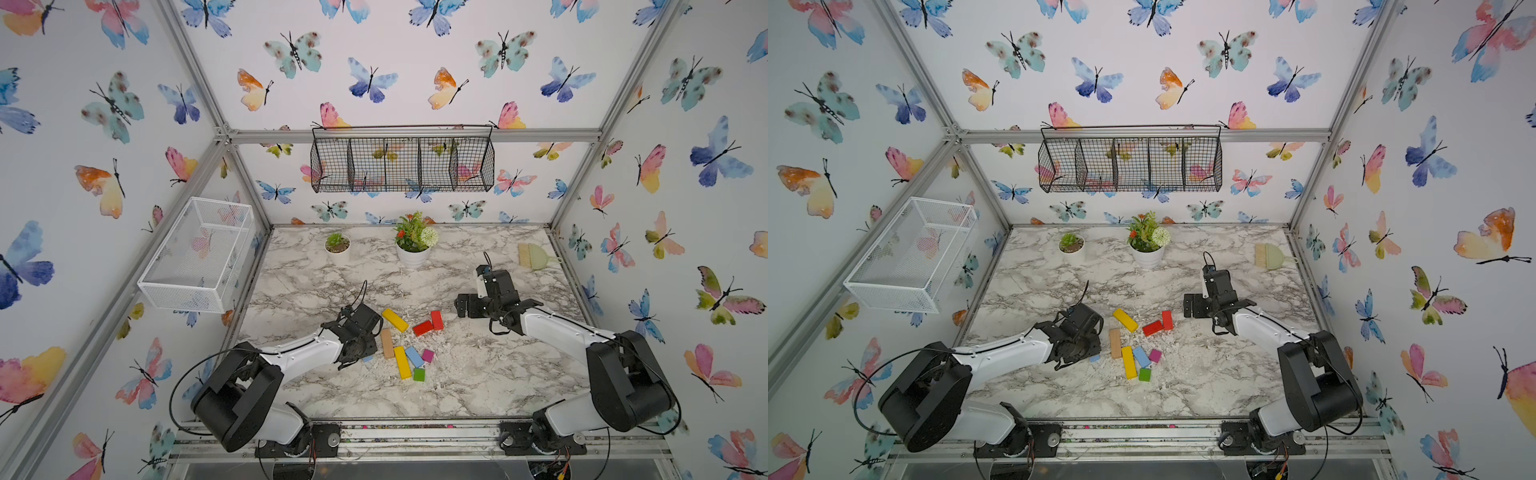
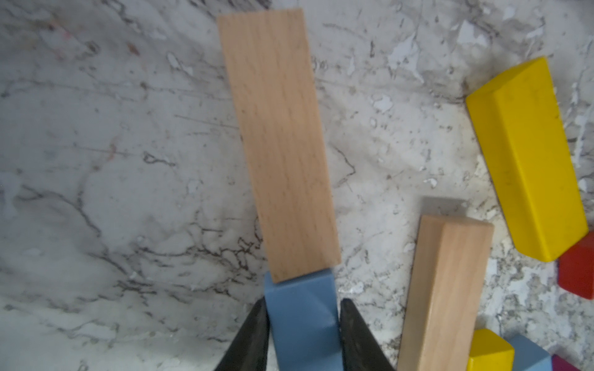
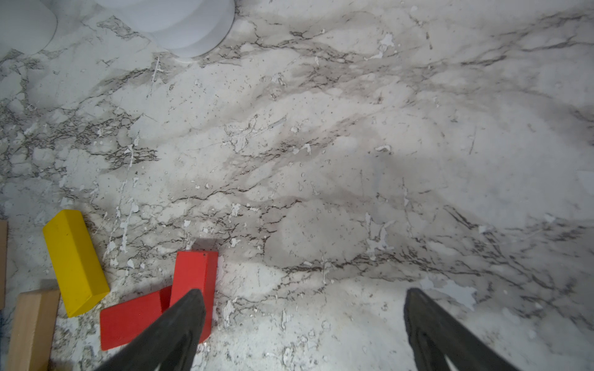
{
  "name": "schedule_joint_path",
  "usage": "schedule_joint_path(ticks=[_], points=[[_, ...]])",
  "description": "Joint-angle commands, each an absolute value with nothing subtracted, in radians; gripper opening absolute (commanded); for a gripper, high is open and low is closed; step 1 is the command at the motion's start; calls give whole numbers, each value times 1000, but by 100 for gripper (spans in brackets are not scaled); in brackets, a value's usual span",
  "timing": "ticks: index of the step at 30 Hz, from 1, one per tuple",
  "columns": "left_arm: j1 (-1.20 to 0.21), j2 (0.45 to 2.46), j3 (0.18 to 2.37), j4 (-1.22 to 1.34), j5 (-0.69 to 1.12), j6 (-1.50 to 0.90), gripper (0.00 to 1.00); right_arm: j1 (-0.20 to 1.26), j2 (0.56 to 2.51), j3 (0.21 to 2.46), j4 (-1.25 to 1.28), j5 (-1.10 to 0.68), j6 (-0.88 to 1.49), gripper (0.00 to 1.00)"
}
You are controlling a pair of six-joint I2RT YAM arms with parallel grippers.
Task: Assemble the letter v with building blocks
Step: Assemble the building block at the center of the board.
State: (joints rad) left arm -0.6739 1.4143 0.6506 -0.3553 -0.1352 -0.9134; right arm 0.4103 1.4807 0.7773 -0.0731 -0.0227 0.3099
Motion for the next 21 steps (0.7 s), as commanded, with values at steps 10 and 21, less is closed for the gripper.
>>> schedule_joint_path(ticks=[10,21], points=[[-666,1438,638,-388,-155,-917,33,416,1486,784,-73,-26,302,98],[-667,1432,636,-381,-164,-935,33,416,1488,784,-73,-25,301,98]])
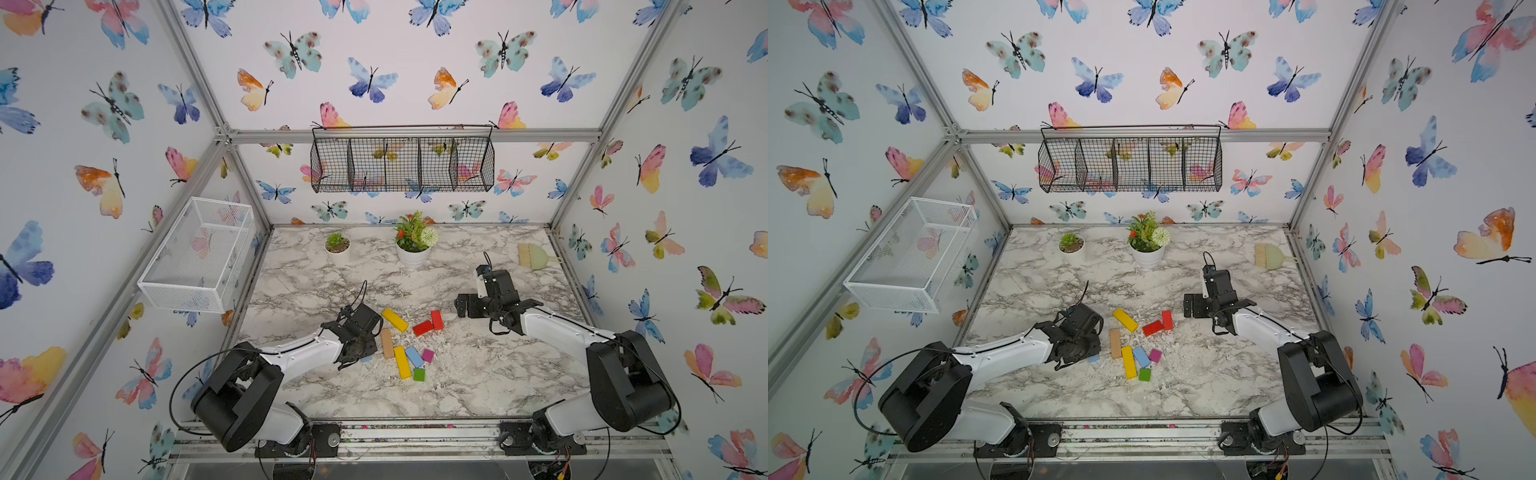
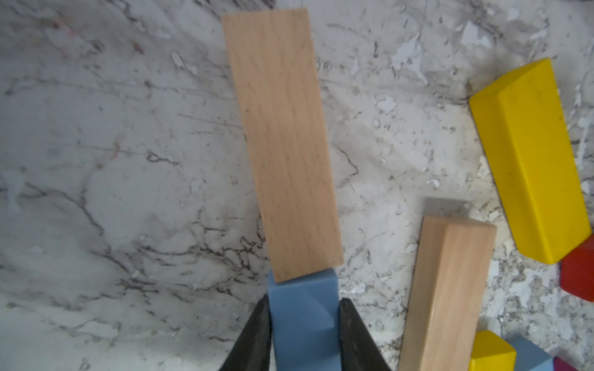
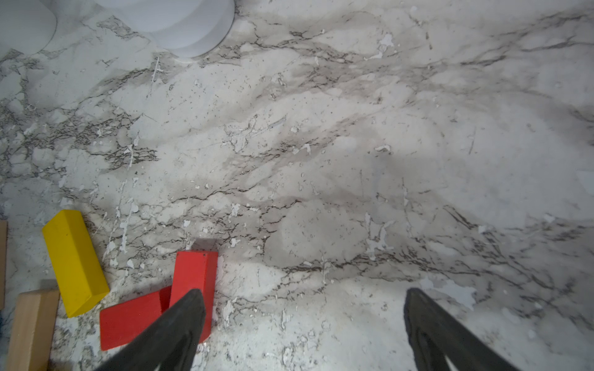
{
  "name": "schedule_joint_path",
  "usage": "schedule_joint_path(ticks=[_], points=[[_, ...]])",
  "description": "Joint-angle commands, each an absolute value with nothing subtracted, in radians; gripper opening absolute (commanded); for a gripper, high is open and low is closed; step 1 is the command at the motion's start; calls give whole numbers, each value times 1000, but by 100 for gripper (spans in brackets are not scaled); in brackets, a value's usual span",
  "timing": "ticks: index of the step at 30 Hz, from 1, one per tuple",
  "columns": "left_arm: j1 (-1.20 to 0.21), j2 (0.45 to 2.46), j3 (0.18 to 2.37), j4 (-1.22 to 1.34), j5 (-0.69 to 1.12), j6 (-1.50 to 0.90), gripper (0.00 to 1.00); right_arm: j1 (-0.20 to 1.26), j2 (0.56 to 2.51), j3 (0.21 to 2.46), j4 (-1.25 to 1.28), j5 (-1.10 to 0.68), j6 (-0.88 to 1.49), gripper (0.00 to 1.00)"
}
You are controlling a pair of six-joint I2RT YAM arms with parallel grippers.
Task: Assemble the letter v with building blocks
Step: Assemble the building block at the center of the board, then pick up the building block from the center of the board.
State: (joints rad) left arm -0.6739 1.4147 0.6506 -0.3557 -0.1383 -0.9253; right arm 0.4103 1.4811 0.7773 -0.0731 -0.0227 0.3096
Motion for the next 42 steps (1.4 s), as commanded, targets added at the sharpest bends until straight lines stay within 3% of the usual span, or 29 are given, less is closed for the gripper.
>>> schedule_joint_path(ticks=[1,10,18,25,31,37,42], points=[[-667,1432,637,-380,-164,-934,34,416,1488,784,-72,-25,301,98],[-667,1427,644,-381,-158,-930,44,441,1474,783,-61,-60,279,98],[-667,1382,662,-415,-167,-920,53,566,1472,816,-122,12,277,98],[-668,1257,712,-464,-235,-883,72,761,1417,793,-187,76,366,98],[-666,1185,831,-539,-373,-799,82,984,1432,825,-295,197,478,98],[-654,1190,920,-529,-495,-705,95,1080,1466,828,-302,213,552,98],[-593,1169,924,-500,-513,-648,99,1129,1500,862,-340,251,579,99]])
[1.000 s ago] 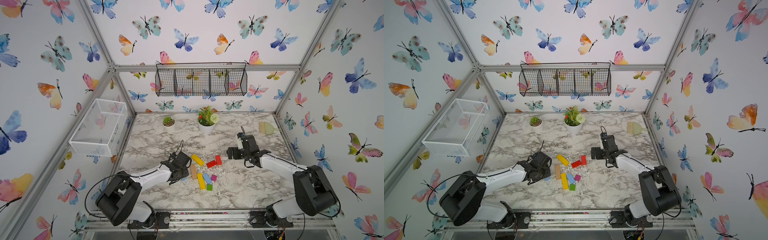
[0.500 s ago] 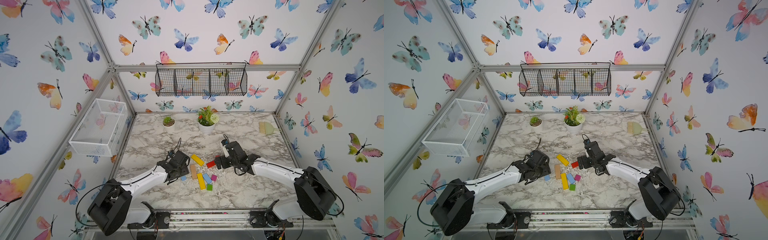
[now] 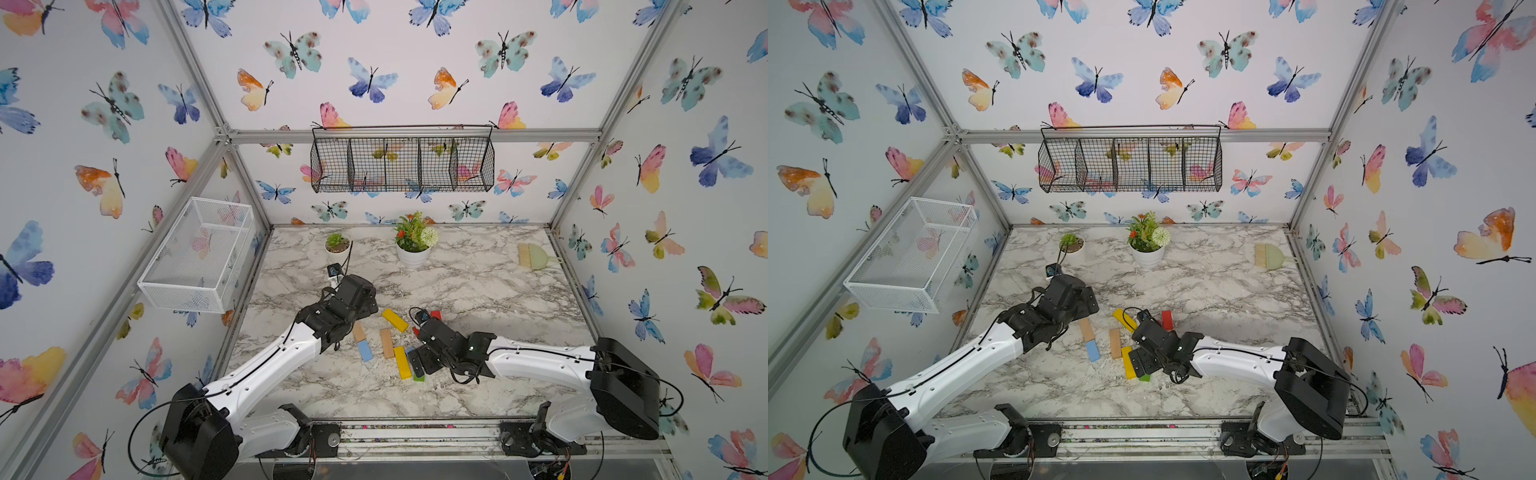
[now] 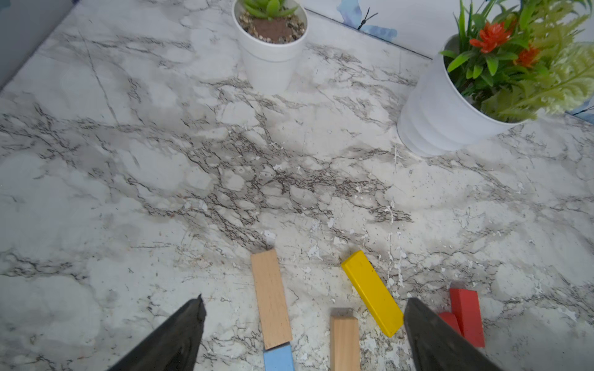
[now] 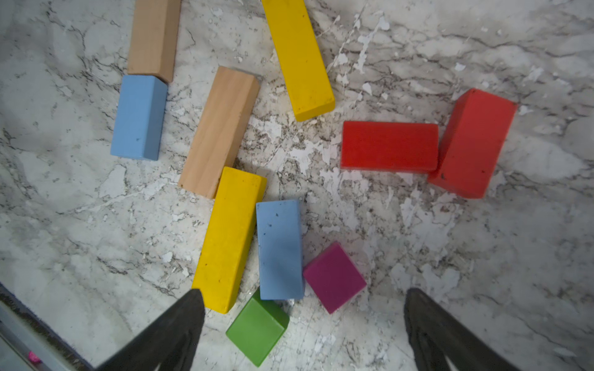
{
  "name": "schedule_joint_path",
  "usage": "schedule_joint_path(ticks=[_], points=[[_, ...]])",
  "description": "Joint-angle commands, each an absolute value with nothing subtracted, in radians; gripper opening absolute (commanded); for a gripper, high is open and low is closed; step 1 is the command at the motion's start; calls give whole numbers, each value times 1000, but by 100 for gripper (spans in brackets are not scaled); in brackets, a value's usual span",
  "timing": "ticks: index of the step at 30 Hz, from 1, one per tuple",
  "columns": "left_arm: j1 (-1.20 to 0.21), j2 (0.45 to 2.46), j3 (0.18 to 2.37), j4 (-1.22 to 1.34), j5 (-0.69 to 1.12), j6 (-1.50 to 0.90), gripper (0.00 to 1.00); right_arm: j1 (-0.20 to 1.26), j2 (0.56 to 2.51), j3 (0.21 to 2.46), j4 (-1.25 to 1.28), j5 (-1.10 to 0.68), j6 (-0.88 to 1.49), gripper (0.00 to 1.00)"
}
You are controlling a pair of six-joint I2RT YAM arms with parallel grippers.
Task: Assemble the letter v with building blocks
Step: Pick up the building block from the center of the board.
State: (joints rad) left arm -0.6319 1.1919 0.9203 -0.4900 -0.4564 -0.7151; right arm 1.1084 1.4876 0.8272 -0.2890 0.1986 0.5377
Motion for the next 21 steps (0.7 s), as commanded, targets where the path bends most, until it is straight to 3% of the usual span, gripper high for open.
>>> schedule_joint_path(ticks=[1,10,21], points=[[-570,1156,918,-487,-499,-636,100,1133,1500,864,-343,252,586,99],[-392,1048,857,-357,-371,-547,98,1139,1508,852,-353,238,631,98],[-327,1042,847,-315,-306,-506,98,1146,1546,868,-396,234,669,99]])
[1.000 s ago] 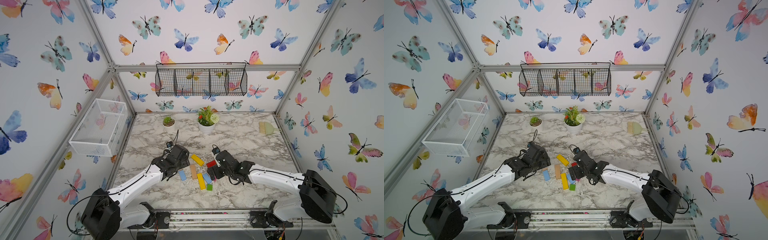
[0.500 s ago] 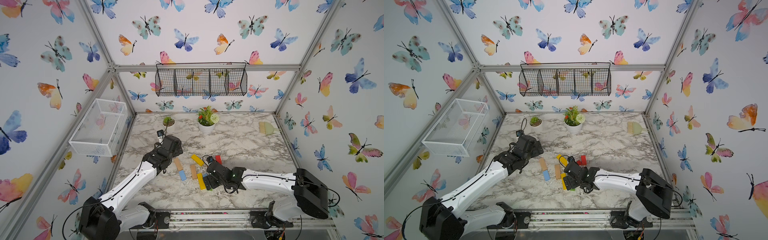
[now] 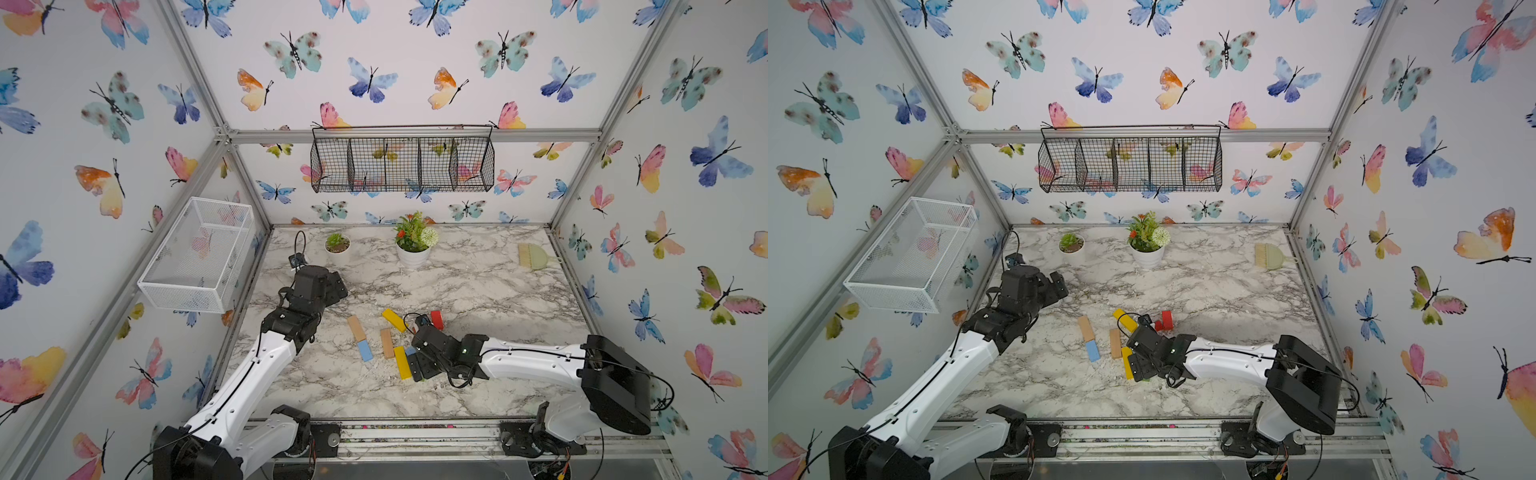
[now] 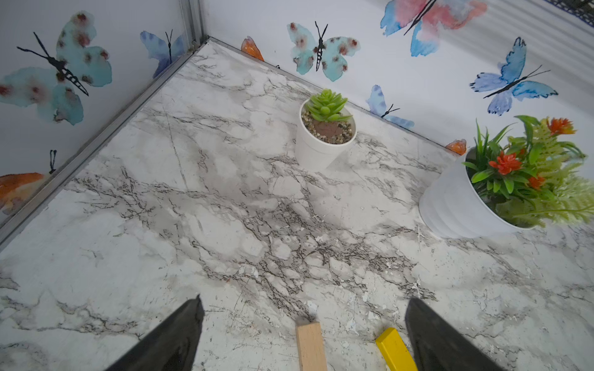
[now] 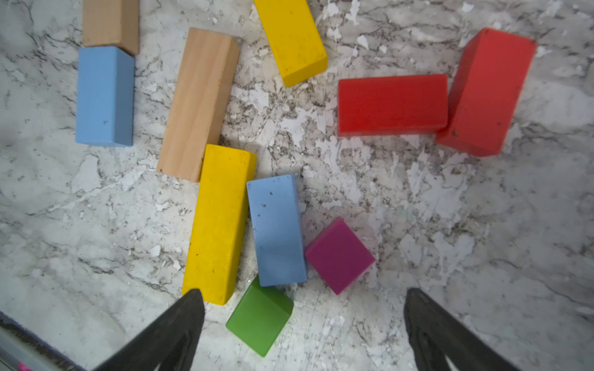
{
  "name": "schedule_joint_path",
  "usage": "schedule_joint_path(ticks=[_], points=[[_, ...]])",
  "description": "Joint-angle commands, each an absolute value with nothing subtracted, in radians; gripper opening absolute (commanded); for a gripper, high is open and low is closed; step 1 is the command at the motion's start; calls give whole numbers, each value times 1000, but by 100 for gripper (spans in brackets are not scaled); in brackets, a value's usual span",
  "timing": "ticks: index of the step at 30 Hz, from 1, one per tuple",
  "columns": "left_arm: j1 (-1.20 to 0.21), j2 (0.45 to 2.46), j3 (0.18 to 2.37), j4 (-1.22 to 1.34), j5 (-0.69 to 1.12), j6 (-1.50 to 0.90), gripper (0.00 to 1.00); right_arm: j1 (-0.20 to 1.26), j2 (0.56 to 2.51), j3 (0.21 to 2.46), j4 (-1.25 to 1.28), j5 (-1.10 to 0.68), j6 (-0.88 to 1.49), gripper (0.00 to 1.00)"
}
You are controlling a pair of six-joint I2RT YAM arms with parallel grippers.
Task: Assemble the letter v with building blocks
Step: Pick up the building block from the center of the board.
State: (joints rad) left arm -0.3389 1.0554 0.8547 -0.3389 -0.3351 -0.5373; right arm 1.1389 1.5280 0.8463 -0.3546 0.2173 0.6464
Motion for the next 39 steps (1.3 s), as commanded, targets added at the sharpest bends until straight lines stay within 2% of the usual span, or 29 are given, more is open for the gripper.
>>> schedule_joint_path(ticks=[1,16,39], points=[[-325,1038,842,-312,-303,-501,98,1145,1551,869,-397,233,670,99],[-319,1035,827,-305,-281,-490,99,1149,1594,889,-409,206,660,97],[-315,1032,817,-293,-268,-484,98,1155,1690,924,-519,265,682,97]])
